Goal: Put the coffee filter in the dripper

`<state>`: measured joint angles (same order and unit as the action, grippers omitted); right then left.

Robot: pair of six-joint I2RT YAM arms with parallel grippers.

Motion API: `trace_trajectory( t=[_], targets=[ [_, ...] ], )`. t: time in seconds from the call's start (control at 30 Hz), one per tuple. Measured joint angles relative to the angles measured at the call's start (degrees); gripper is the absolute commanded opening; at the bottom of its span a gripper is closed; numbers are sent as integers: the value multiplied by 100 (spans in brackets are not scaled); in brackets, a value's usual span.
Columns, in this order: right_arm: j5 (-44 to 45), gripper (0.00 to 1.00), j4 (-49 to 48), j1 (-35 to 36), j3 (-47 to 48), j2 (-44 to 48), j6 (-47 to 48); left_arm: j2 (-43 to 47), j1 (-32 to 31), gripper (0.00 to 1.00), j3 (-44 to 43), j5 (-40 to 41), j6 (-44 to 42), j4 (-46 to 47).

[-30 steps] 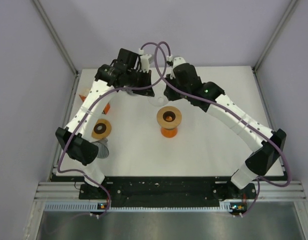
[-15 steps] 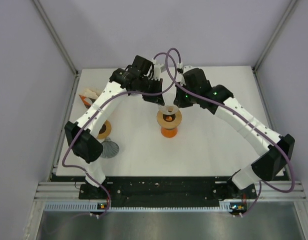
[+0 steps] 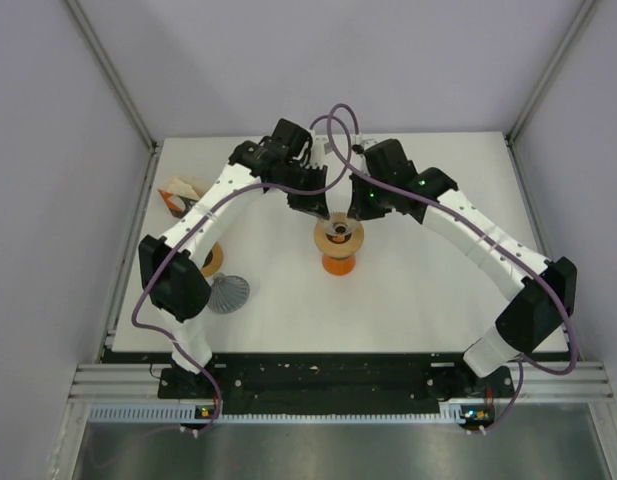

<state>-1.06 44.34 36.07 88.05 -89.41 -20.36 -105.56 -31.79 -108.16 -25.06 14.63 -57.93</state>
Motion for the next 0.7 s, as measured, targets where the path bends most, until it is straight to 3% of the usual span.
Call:
trace_trajectory(
  t=[0.7],
  targets=[
    [-424,0,-57,-227,-103,-527,81,-459,87,0,101,-24,-61,28]
  ],
)
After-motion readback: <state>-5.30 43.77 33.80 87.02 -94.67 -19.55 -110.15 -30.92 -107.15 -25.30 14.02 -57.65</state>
